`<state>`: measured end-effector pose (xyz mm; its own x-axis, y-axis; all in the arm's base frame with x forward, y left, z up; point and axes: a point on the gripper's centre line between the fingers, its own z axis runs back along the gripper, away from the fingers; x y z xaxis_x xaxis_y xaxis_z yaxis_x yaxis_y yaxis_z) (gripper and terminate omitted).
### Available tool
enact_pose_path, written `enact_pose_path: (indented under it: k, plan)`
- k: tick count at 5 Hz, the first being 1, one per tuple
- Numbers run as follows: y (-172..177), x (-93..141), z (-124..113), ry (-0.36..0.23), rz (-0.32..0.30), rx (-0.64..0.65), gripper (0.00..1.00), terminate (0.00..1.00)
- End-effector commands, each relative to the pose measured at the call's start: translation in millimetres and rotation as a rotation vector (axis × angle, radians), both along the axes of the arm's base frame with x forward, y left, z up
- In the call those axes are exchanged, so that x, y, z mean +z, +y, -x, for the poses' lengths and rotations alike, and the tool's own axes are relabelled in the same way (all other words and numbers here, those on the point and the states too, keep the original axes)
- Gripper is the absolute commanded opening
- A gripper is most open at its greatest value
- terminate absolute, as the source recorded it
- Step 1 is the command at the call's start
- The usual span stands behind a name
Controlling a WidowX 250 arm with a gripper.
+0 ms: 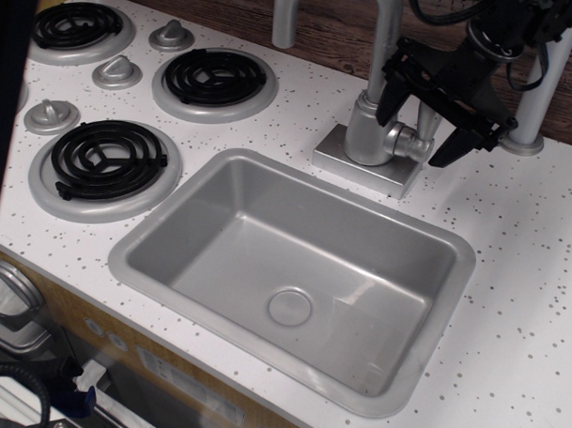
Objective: Lever vertical to front
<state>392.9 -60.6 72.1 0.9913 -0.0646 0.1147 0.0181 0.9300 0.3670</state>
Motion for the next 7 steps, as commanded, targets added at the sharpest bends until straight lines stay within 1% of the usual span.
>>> enact_pose_path:
  k: [1, 2, 4, 5, 6, 7]
  plan:
    - [3, 31, -18, -0.113, 0.007, -0.050, 1.00, 0.00]
    - [5, 30, -22, -0.120, 0.005, -0.066, 1.00, 0.00]
    - [4, 33, -32, -0.116, -0.002, -0.098, 1.00, 0.00]
    - [3, 32, -34, -0.120, 0.010, -0.098, 0.00, 0.00]
    - [3, 31, -33, -0.119, 0.010, -0.096, 0.00, 0.00]
    - [2, 28, -26, -0.107, 0.025, -0.066, 0.00, 0.00]
